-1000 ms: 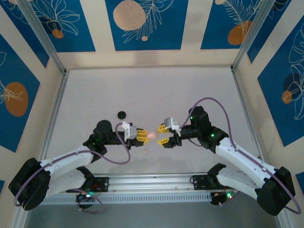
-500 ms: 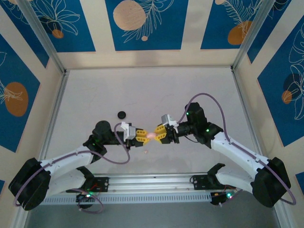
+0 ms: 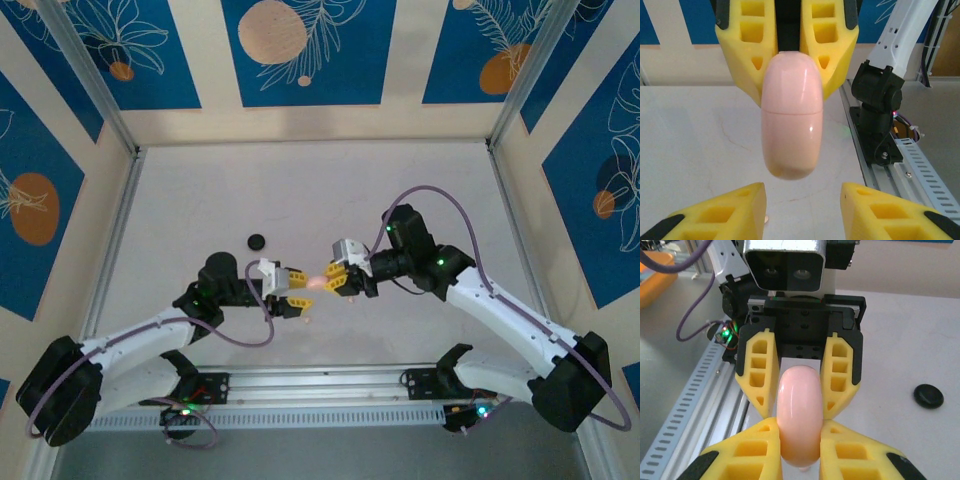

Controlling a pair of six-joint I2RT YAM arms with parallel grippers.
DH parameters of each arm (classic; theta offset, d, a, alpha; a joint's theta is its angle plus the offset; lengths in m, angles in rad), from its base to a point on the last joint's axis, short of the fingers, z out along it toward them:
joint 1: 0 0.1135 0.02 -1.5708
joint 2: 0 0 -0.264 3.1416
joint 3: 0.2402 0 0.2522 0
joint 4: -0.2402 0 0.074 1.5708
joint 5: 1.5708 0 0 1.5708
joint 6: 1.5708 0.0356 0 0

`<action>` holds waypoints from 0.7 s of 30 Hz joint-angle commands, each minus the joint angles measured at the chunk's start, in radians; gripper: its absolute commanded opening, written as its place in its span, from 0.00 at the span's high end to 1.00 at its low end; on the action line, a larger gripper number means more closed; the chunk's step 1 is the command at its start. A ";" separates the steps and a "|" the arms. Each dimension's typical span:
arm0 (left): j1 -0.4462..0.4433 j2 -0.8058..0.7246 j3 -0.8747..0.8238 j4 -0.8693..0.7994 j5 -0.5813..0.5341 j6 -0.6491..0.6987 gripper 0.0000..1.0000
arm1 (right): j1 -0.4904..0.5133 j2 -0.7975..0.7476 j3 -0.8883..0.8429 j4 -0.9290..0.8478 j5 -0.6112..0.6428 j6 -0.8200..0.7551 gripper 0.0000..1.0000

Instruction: Insert wireless bluetooth earbuds into charging case

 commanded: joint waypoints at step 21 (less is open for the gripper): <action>-0.007 -0.010 0.033 -0.022 0.027 0.017 0.65 | 0.044 0.074 0.033 -0.047 0.005 -0.048 0.83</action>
